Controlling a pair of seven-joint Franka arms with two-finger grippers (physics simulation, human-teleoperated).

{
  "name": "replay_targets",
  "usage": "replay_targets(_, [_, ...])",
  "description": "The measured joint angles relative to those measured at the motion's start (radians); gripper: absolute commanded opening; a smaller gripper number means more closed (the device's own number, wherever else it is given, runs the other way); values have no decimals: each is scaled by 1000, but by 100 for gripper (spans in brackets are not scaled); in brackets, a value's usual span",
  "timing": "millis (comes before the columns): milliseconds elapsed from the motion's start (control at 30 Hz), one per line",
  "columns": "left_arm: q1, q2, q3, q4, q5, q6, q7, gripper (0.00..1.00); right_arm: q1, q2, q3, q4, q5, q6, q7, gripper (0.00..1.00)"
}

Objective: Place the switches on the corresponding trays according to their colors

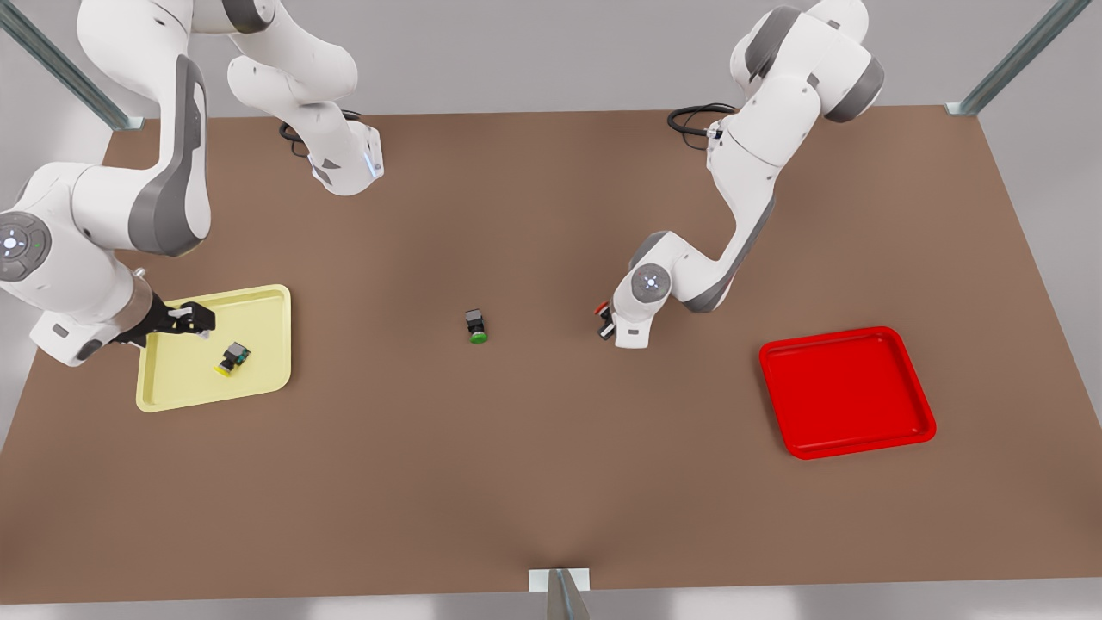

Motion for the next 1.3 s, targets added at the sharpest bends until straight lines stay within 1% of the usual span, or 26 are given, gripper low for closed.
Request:
replay_targets(67, [0,0,0,1,1,0,0,44,0,1,0,0,0,1,0,100])
replay_targets(267, [2,-12,-2,3,7,-10,-5,44,2,2,0,-1,0,1,2,100])
replay_targets(367, [11,-79,-4,6,7,-55,-3,44,3,2,0,0,1,1,2,100])
replay_targets(467, [47,-150,-6,23,4,-155,24,44,5,2,0,0,0,4,2,100])
replay_targets(500, [101,-169,-10,84,3,-268,85,44,4,-10,3,2,0,3,0,100])
replay_targets(567, [203,-183,-11,183,0,-426,239,44,-1,-47,16,0,0,1,0,100])
replay_targets(600, [261,-193,-11,209,-2,-474,324,44,7,-59,18,-1,0,1,0,100])
replay_targets(667, [414,-226,-12,212,-6,-533,548,44,6,-96,24,-20,0,3,1,100])
replay_targets(733, [583,-241,-9,209,-13,-571,792,44,3,-97,26,-23,0,1,0,100])
replay_targets(800, [710,-247,-8,202,-25,-585,971,44,10,-92,26,-21,-1,2,2,100])
replay_targets(833, [742,-241,-7,196,-33,-584,1010,45,14,-89,25,-20,-2,1,1,100])
replay_targets(900, [755,-213,-3,187,-51,-569,1053,45,14,-84,25,-18,-2,2,1,100])
replay_targets(1000, [768,-97,30,208,-67,-467,1116,45,8,-42,24,-8,-2,4,0,100])
replay_targets(1033, [769,-77,60,249,-71,-451,1156,45,9,-42,23,-6,-1,3,0,100])
replay_targets(1100, [761,-52,83,323,-94,-450,1206,46,10,-43,24,-7,-1,0,0,100])
replay_targets(1133, [759,-48,85,326,-109,-449,1204,99,13,-47,23,-6,-1,-10,0,100])
replay_targets(1233, [756,-54,84,326,-146,-442,1193,100,11,-45,24,-4,0,-11,2,100])
replay_targets(1300, [755,-58,85,326,-118,-443,1187,100,13,-43,25,-4,0,-11,2,100])
